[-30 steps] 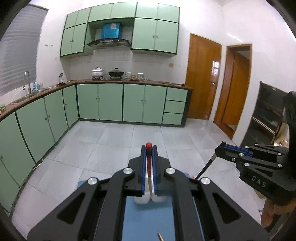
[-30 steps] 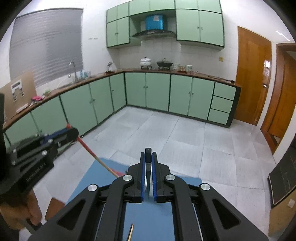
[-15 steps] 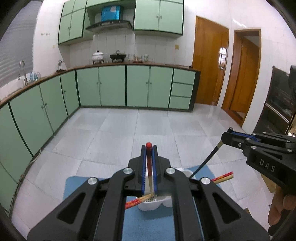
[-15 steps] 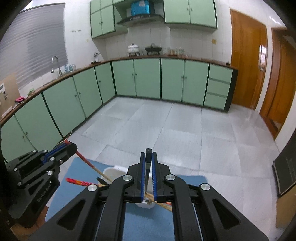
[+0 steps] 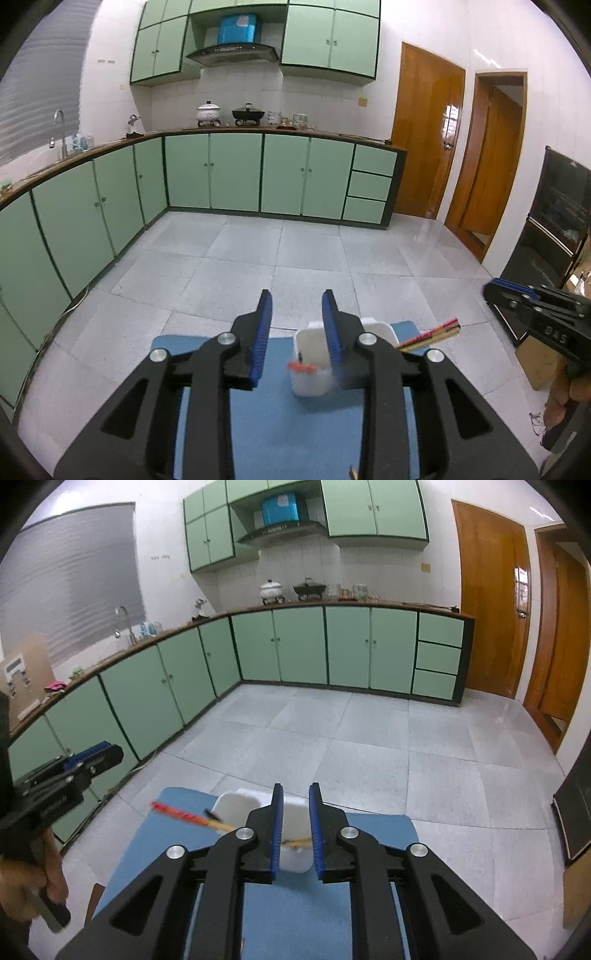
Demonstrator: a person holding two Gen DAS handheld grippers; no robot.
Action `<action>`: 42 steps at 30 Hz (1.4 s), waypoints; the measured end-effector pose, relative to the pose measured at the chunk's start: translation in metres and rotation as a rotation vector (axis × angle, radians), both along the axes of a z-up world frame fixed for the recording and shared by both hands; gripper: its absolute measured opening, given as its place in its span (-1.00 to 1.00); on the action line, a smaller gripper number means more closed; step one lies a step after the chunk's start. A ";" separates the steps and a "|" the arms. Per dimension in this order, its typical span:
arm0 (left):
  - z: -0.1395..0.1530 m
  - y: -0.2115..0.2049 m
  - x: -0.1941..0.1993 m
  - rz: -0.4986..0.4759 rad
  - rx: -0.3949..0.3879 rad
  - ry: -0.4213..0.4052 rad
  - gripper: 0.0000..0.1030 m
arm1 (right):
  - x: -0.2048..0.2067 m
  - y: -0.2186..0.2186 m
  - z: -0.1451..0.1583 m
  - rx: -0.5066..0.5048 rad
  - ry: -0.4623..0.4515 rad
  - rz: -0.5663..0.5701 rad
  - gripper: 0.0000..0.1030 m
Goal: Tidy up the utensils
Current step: 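Open both tools to release the chopsticks and withdraw, then grasp a plain wooden chopstick with the right tool while the left tool grasps a black chopstick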
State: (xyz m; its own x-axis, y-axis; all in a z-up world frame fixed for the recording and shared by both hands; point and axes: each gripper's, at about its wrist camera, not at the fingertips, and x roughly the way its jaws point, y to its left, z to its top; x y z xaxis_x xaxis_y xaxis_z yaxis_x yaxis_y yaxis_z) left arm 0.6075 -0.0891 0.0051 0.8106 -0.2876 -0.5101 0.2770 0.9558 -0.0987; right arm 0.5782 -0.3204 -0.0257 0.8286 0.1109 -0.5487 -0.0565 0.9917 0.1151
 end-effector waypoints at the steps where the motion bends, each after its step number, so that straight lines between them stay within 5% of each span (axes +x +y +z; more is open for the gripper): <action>1: 0.000 0.006 -0.009 0.005 -0.006 -0.001 -0.23 | -0.015 0.000 -0.001 -0.004 -0.016 0.005 -0.72; 6: -0.017 0.035 -0.065 0.027 -0.007 0.003 -0.20 | -0.090 0.009 -0.024 -0.082 -0.081 0.018 -0.66; 11: -0.055 0.058 -0.143 0.052 0.029 -0.044 -0.03 | -0.169 0.020 -0.080 -0.112 -0.092 0.023 -0.55; 19: -0.124 0.090 -0.234 0.121 -0.037 0.038 0.00 | -0.269 0.060 -0.223 -0.129 0.081 0.070 -0.53; 23: -0.142 0.091 -0.256 0.115 -0.043 0.075 0.00 | -0.287 0.099 -0.260 -0.192 0.120 0.132 -0.53; 42: -0.160 0.078 -0.268 0.065 -0.025 0.090 0.02 | -0.276 0.132 -0.271 -0.188 0.056 0.118 -0.43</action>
State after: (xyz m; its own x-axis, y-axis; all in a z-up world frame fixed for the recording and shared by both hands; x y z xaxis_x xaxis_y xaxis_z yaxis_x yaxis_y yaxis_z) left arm 0.3399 -0.0110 -0.1546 0.7790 -0.2490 -0.5755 0.2031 0.9685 -0.1442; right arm 0.3025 -0.1885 -0.2971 0.7837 0.0962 -0.6137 -0.1719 0.9829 -0.0654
